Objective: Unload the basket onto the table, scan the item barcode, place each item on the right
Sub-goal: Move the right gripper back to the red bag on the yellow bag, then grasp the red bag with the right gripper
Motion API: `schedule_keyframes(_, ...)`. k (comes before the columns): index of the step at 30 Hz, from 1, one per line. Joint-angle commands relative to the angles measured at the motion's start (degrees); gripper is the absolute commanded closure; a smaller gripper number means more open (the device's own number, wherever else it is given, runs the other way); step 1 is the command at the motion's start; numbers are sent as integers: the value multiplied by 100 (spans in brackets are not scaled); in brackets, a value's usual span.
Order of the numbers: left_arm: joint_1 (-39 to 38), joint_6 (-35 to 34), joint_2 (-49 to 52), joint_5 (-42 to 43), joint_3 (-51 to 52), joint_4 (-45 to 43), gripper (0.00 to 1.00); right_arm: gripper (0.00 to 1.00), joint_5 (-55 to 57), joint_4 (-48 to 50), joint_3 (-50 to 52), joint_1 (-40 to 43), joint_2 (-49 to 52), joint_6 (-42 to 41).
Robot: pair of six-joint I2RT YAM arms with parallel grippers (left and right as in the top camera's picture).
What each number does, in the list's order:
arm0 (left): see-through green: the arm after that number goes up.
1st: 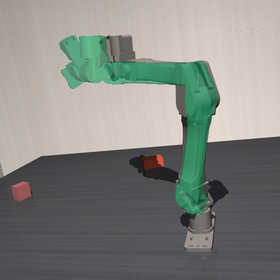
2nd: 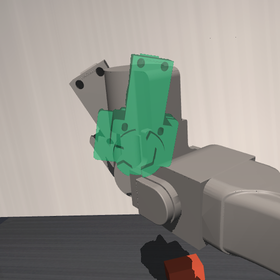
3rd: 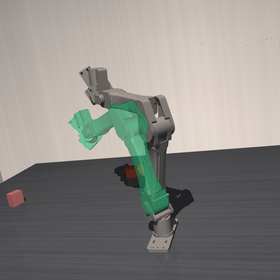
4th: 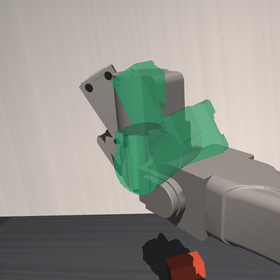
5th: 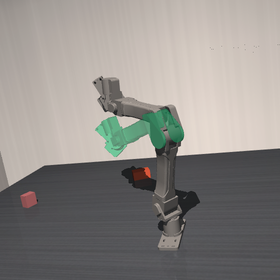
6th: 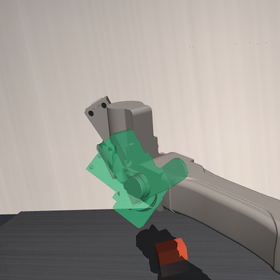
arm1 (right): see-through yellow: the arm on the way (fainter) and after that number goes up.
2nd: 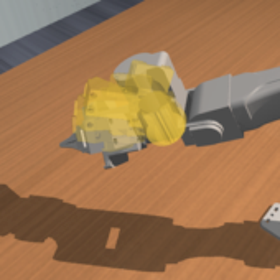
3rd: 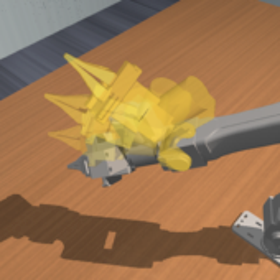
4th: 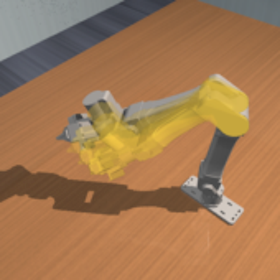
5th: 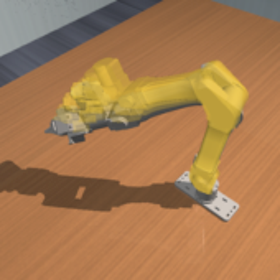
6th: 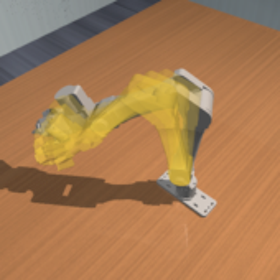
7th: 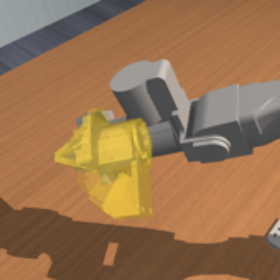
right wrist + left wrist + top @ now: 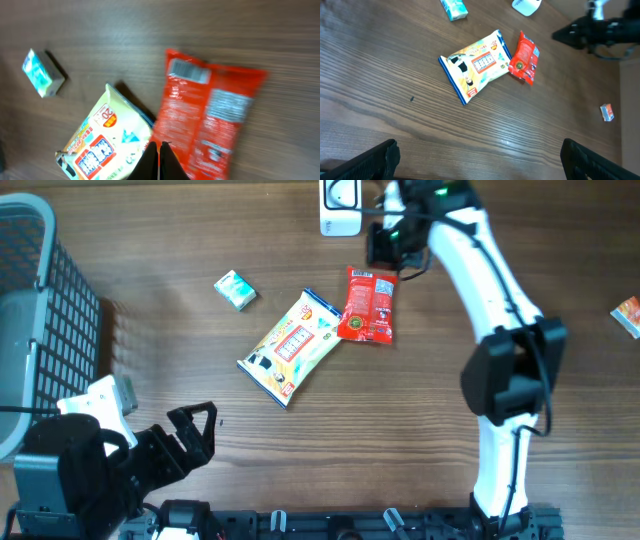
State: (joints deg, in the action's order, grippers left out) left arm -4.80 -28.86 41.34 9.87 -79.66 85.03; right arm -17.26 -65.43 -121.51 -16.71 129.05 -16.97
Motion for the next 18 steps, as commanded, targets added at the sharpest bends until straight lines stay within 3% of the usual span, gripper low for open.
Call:
schedule_keyframes(1,4,-35,-15,7,20,-13,0,96,629,-9,15,-374,704,-494)
schedule_keyframes(9,4,-35,-15,7,20,-13,0,96,1231,-367,7,-540,1088,-761)
schedule_keyframes(14,4,-35,-15,7,20,-13,0,96,1235,-979,2,-522,752,-743)
schedule_keyframes(18,4,-35,-15,7,20,-13,0,96,1320,-748,2,-459,116,-717)
